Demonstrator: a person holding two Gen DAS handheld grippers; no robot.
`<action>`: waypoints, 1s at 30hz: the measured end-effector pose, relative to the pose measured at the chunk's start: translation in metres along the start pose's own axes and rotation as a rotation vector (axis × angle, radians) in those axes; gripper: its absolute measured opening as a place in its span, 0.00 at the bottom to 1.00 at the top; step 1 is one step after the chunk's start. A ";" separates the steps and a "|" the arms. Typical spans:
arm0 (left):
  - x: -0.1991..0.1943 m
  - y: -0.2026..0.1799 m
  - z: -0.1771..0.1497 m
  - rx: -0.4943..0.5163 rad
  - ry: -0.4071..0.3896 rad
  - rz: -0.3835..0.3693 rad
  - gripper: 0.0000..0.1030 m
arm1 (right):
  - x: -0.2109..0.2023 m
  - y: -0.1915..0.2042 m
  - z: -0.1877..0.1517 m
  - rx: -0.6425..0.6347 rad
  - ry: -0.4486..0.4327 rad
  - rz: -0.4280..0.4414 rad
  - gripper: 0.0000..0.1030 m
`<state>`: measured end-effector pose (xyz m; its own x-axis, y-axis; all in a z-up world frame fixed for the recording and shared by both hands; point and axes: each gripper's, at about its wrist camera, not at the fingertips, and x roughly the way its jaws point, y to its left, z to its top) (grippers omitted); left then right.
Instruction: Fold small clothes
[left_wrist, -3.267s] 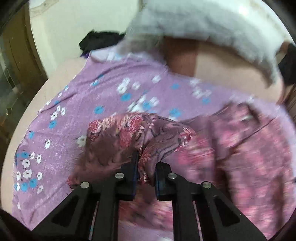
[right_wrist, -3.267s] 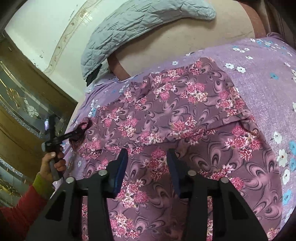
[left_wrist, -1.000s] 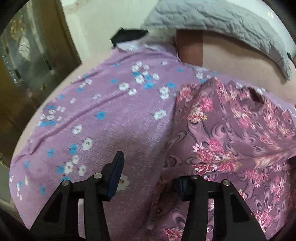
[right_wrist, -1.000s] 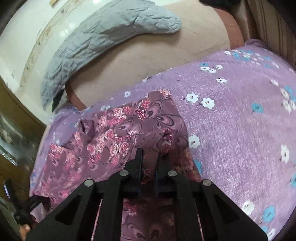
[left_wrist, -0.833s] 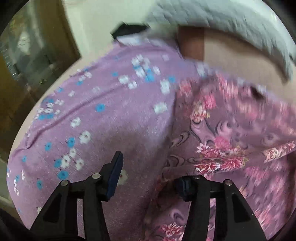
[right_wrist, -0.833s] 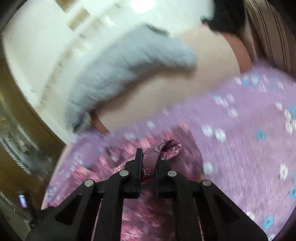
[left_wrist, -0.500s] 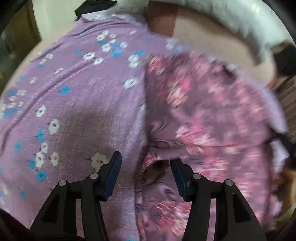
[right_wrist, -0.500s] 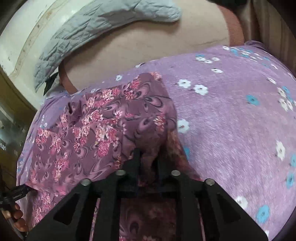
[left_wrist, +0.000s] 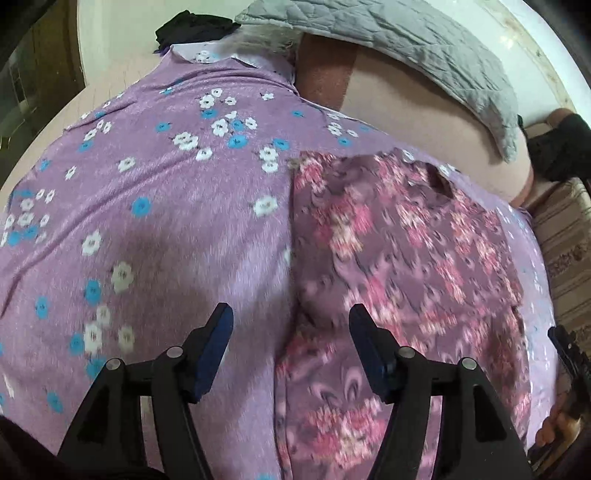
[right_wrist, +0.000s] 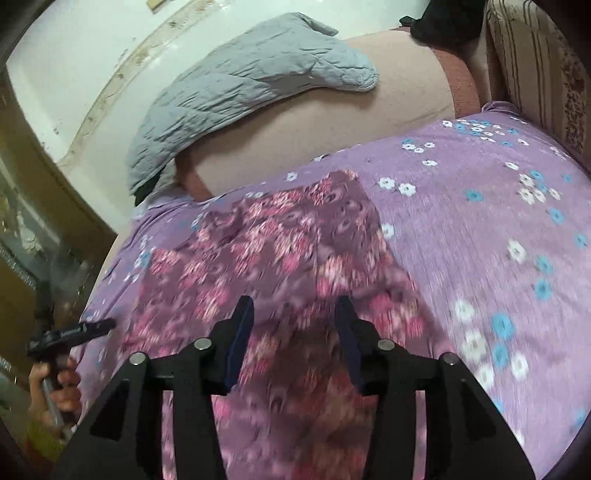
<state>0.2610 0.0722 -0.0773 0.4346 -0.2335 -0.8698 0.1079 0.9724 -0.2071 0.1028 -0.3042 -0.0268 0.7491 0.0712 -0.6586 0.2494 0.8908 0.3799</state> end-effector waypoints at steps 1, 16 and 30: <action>-0.004 -0.003 -0.008 0.000 0.000 -0.003 0.64 | -0.008 -0.001 -0.007 -0.001 0.014 0.006 0.46; -0.066 -0.009 -0.233 0.004 0.131 0.057 0.76 | -0.099 -0.070 -0.091 -0.105 0.384 -0.133 0.67; -0.065 -0.003 -0.289 0.007 0.241 0.032 0.76 | -0.085 -0.110 -0.126 -0.049 0.654 -0.140 0.42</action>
<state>-0.0260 0.0860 -0.1495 0.2124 -0.1936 -0.9578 0.1043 0.9791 -0.1748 -0.0654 -0.3511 -0.0948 0.1814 0.1976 -0.9633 0.2774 0.9295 0.2429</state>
